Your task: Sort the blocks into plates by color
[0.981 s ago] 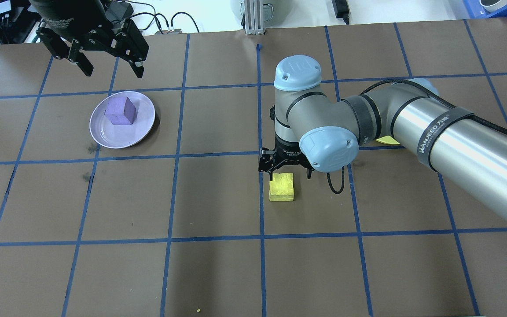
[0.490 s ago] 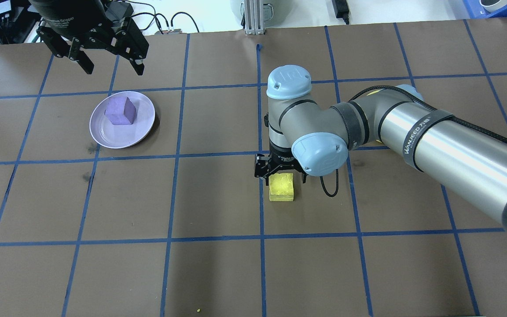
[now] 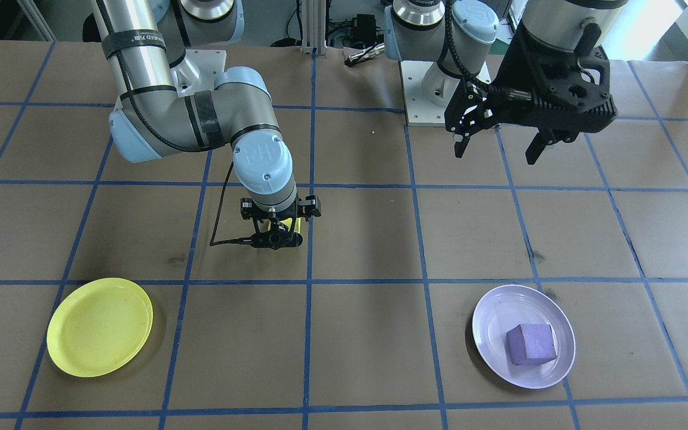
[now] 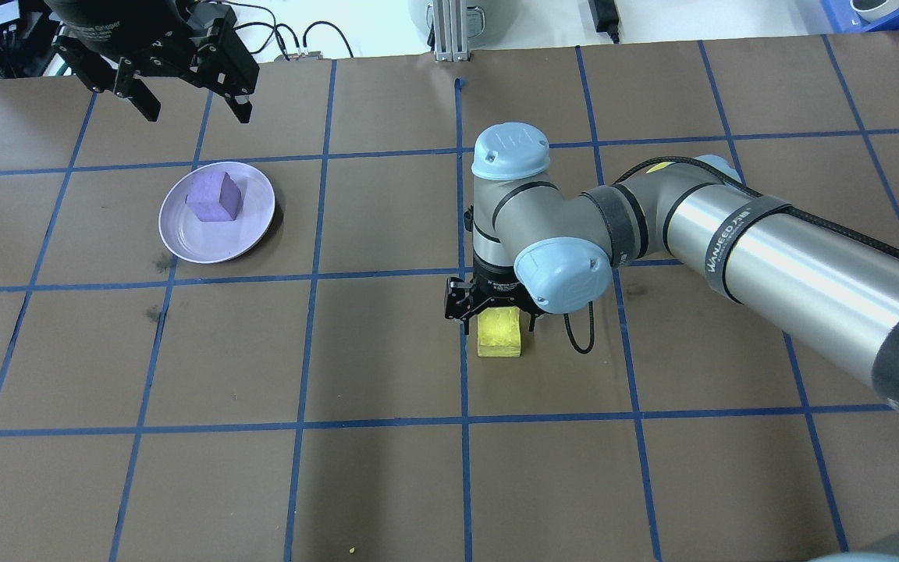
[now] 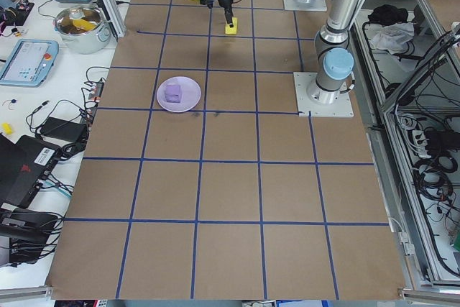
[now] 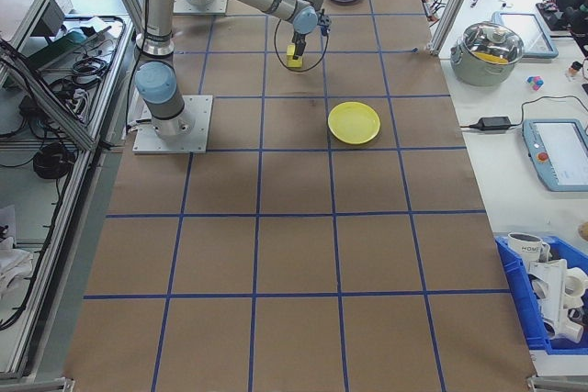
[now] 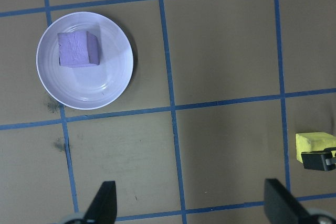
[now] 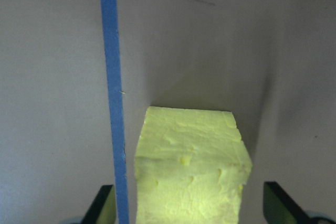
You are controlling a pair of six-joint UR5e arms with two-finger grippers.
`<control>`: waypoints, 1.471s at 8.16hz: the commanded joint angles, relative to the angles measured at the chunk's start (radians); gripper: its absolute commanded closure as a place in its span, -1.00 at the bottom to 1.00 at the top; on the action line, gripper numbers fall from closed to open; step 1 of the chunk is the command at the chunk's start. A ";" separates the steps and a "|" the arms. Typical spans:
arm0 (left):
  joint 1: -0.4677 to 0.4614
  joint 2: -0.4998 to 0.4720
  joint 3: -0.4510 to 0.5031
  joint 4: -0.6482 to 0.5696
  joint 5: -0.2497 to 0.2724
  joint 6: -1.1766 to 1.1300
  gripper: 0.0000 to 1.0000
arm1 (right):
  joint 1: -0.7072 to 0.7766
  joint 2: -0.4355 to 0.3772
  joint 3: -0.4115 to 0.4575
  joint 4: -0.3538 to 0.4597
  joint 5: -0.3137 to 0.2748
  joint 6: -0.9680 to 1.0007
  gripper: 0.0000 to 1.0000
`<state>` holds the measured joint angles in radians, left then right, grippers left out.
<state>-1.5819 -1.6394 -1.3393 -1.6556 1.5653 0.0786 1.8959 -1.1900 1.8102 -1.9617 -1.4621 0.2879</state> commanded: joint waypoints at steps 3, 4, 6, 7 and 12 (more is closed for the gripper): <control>-0.001 0.061 -0.003 -0.036 -0.008 0.001 -1.00 | 0.000 0.023 0.001 -0.017 -0.012 -0.013 -0.43; -0.001 0.066 -0.003 -0.035 -0.007 0.001 -1.00 | 0.000 0.024 0.003 -0.029 -0.009 -0.013 0.33; -0.003 0.067 -0.004 -0.035 -0.008 0.000 -1.00 | 0.000 0.023 0.000 -0.037 -0.009 -0.012 1.00; -0.003 0.067 -0.004 -0.035 -0.008 -0.006 -1.00 | -0.001 0.012 -0.012 -0.037 -0.012 -0.004 1.00; -0.003 0.082 -0.029 -0.033 -0.007 -0.003 -1.00 | -0.203 -0.126 -0.071 -0.074 -0.092 -0.073 1.00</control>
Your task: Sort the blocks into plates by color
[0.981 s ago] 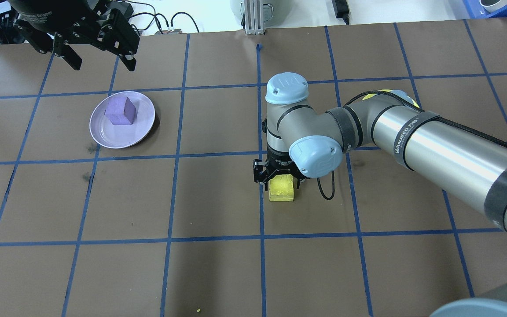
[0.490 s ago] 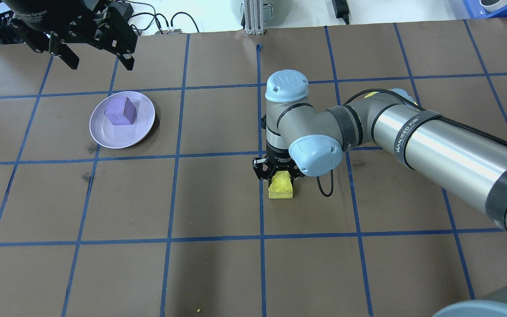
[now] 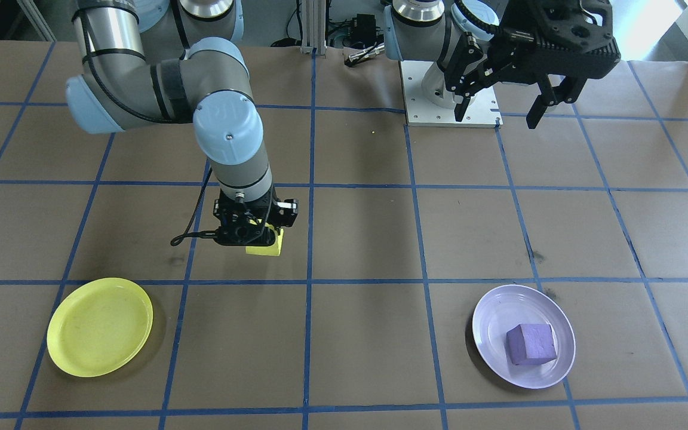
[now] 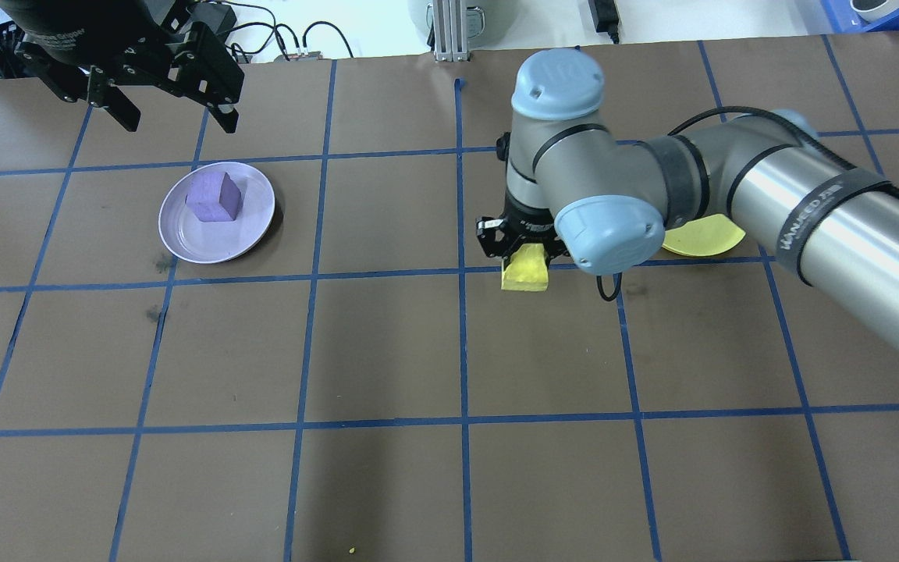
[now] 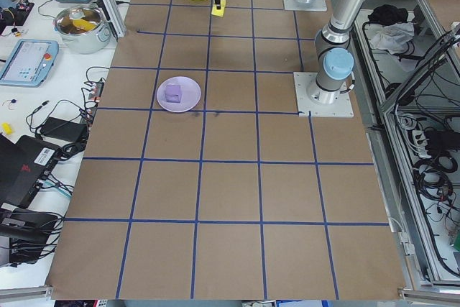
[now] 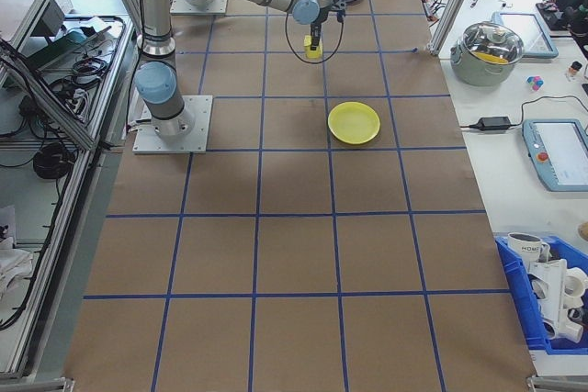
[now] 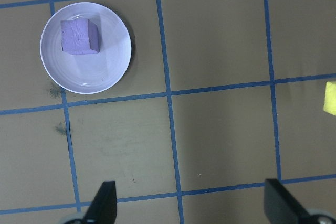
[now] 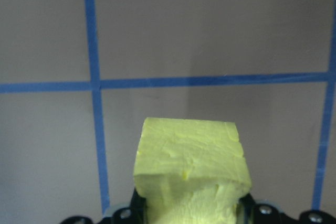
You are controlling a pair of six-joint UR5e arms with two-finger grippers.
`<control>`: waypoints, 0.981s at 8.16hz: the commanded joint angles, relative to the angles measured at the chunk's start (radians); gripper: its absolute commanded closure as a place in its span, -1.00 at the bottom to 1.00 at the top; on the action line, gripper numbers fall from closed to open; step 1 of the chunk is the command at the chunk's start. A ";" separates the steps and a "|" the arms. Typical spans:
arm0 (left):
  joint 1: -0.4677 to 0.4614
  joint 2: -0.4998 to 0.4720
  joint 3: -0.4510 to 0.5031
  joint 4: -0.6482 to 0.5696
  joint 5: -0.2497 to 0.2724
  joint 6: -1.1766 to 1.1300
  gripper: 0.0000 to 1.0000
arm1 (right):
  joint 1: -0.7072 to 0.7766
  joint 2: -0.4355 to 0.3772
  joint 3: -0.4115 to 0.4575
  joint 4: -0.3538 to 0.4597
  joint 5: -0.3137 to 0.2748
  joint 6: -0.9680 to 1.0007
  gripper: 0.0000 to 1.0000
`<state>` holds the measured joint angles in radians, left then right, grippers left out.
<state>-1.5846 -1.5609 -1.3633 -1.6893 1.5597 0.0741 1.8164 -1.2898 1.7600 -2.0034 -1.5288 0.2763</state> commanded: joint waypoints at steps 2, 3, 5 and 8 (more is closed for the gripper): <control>0.000 0.004 -0.005 0.000 0.000 0.001 -1.00 | -0.300 -0.017 -0.037 -0.055 -0.024 -0.330 1.00; 0.000 0.004 -0.005 0.000 -0.001 0.000 -1.00 | -0.360 -0.003 -0.042 -0.081 -0.025 -0.426 1.00; 0.000 0.005 -0.005 0.000 -0.001 0.001 -1.00 | -0.399 0.059 -0.042 -0.173 -0.071 -0.515 1.00; -0.003 0.004 -0.005 0.000 0.000 -0.005 -1.00 | -0.402 0.125 -0.042 -0.202 -0.120 -0.568 1.00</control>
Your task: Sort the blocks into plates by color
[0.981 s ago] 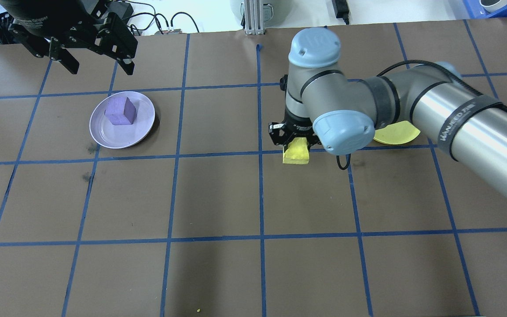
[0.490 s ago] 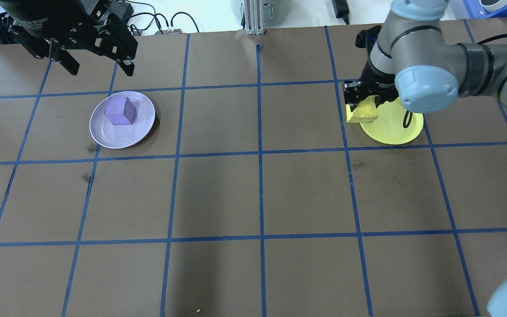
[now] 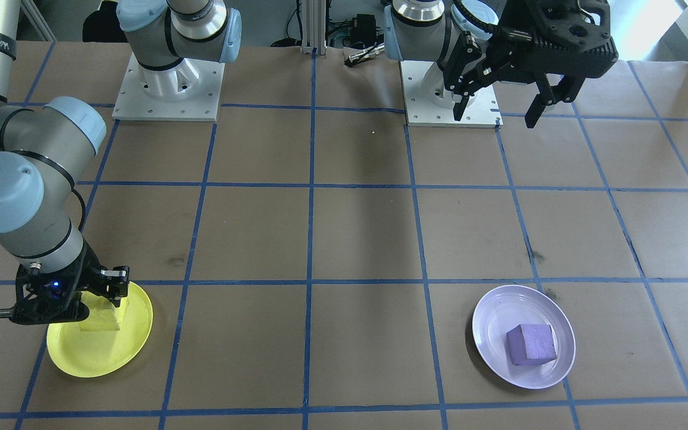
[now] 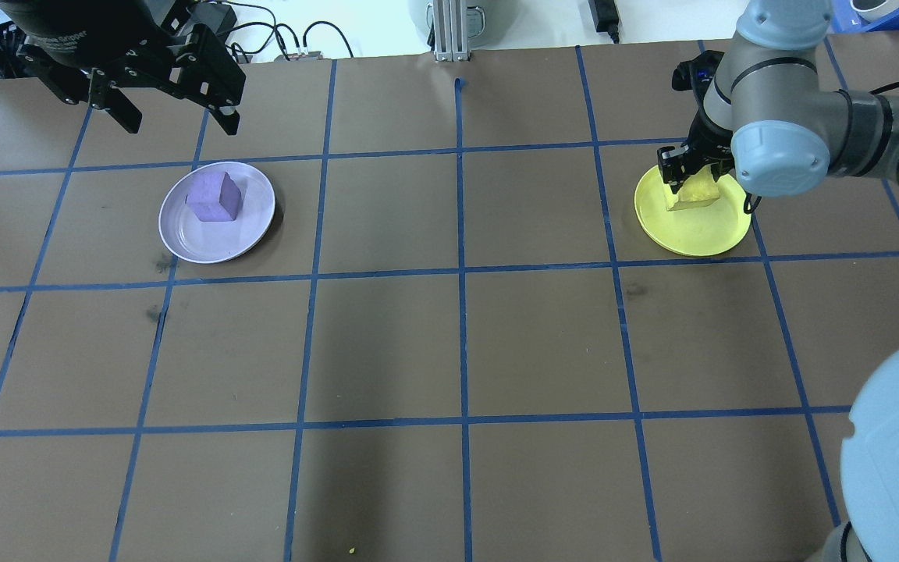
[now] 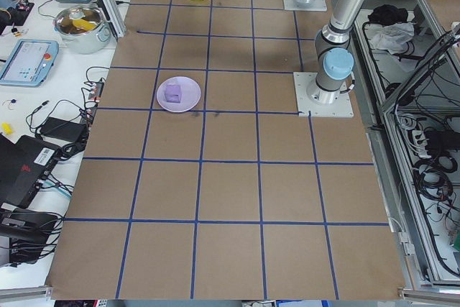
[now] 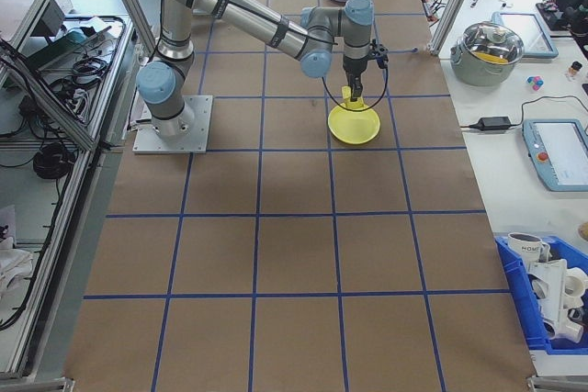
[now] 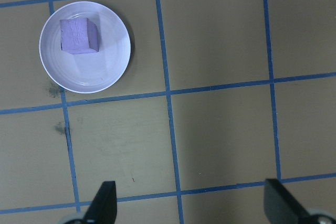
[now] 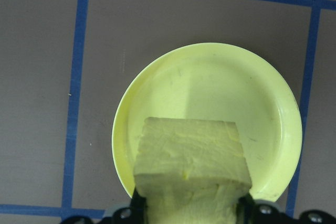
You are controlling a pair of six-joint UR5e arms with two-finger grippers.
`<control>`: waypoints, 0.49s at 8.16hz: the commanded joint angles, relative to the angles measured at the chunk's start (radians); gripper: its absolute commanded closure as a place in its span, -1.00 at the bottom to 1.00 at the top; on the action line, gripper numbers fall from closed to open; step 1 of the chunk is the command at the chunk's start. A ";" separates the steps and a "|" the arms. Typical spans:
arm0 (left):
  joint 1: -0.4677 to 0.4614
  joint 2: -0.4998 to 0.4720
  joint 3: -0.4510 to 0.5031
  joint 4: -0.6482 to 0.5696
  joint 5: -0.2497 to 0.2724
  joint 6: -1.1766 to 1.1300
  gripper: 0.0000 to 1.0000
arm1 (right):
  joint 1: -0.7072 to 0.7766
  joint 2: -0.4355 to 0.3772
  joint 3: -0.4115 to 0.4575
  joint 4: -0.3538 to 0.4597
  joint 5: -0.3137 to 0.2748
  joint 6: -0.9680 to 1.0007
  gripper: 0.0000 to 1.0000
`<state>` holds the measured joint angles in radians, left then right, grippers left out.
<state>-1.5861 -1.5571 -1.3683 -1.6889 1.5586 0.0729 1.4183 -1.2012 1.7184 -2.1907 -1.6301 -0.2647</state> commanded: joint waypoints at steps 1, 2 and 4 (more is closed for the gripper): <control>-0.003 0.000 0.000 0.000 0.001 -0.005 -1.00 | -0.004 0.043 0.001 -0.014 -0.019 -0.025 0.72; -0.003 0.000 0.000 0.000 0.001 -0.005 -1.00 | -0.006 0.048 0.000 -0.015 -0.016 -0.025 -0.33; -0.008 0.000 -0.003 0.000 0.001 -0.010 -1.00 | -0.006 0.037 -0.014 -0.012 -0.017 -0.028 -1.00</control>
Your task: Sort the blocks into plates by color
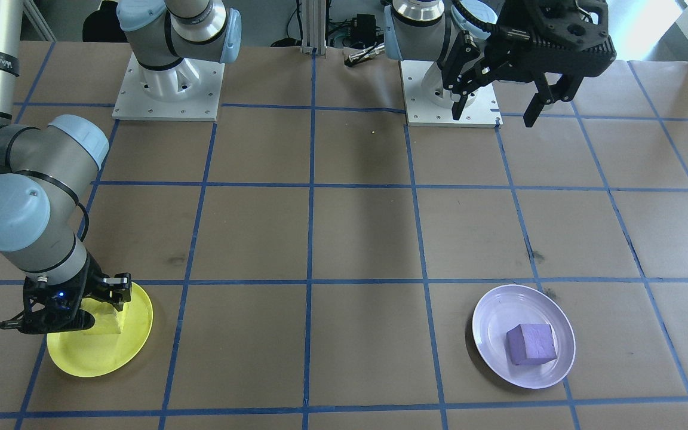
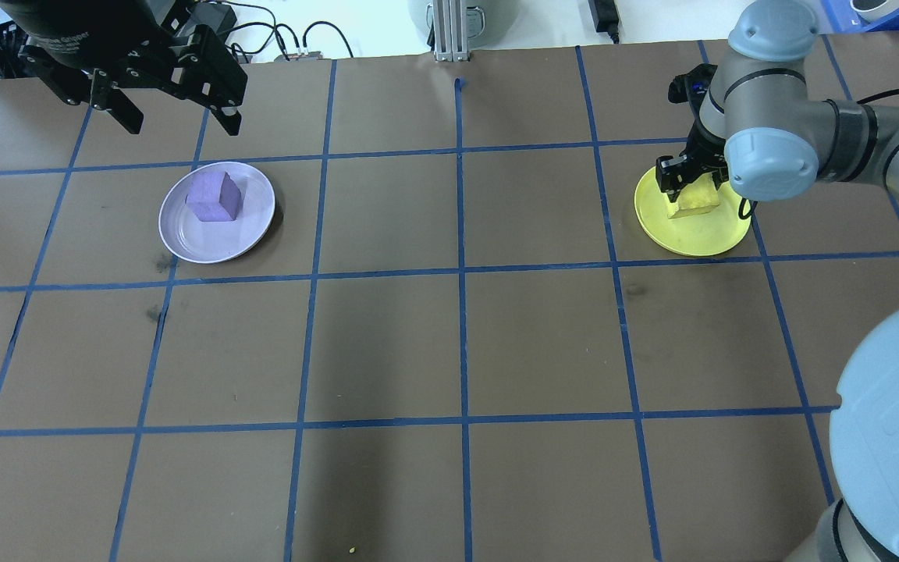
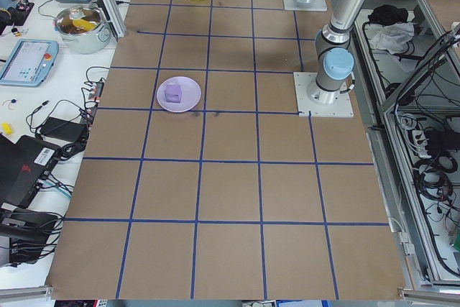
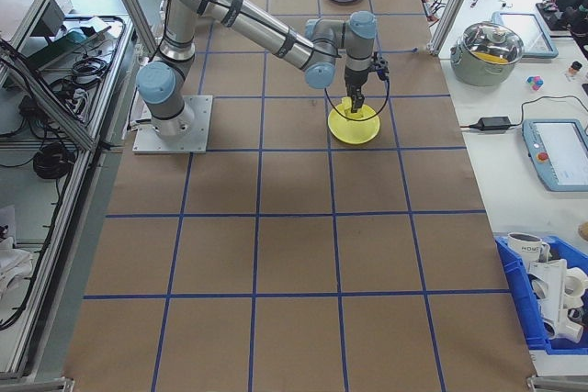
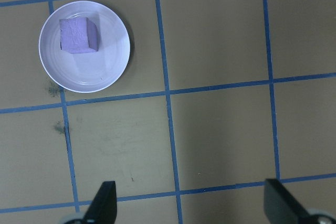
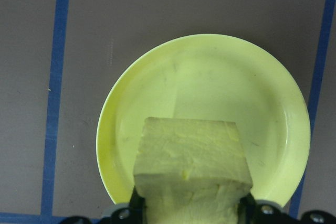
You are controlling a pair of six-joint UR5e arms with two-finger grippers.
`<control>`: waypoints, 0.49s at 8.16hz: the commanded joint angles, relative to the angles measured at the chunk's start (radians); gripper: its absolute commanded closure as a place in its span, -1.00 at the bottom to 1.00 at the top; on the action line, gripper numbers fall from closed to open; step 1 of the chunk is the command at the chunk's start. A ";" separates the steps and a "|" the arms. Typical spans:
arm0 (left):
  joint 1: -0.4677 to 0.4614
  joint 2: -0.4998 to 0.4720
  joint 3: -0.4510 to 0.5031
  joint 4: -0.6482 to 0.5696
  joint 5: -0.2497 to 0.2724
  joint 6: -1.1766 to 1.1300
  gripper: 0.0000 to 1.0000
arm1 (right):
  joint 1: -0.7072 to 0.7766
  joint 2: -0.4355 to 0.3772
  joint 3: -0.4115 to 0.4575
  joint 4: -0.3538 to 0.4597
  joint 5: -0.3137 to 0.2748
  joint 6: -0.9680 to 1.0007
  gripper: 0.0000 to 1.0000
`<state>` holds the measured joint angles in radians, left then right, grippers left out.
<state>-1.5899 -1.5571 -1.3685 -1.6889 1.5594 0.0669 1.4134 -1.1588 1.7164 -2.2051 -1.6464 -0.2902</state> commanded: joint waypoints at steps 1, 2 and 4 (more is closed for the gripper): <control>-0.004 0.002 -0.010 0.000 0.001 -0.003 -1.00 | -0.001 -0.009 -0.033 0.011 -0.001 0.002 -1.00; -0.004 0.005 -0.012 0.000 0.001 -0.003 -1.00 | -0.001 -0.033 -0.046 0.018 -0.001 0.002 -1.00; -0.004 0.008 -0.014 0.000 0.002 -0.001 -1.00 | -0.001 -0.088 -0.049 0.040 0.000 0.002 -1.00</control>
<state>-1.5936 -1.5525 -1.3801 -1.6889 1.5607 0.0645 1.4128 -1.1988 1.6746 -2.1871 -1.6468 -0.2888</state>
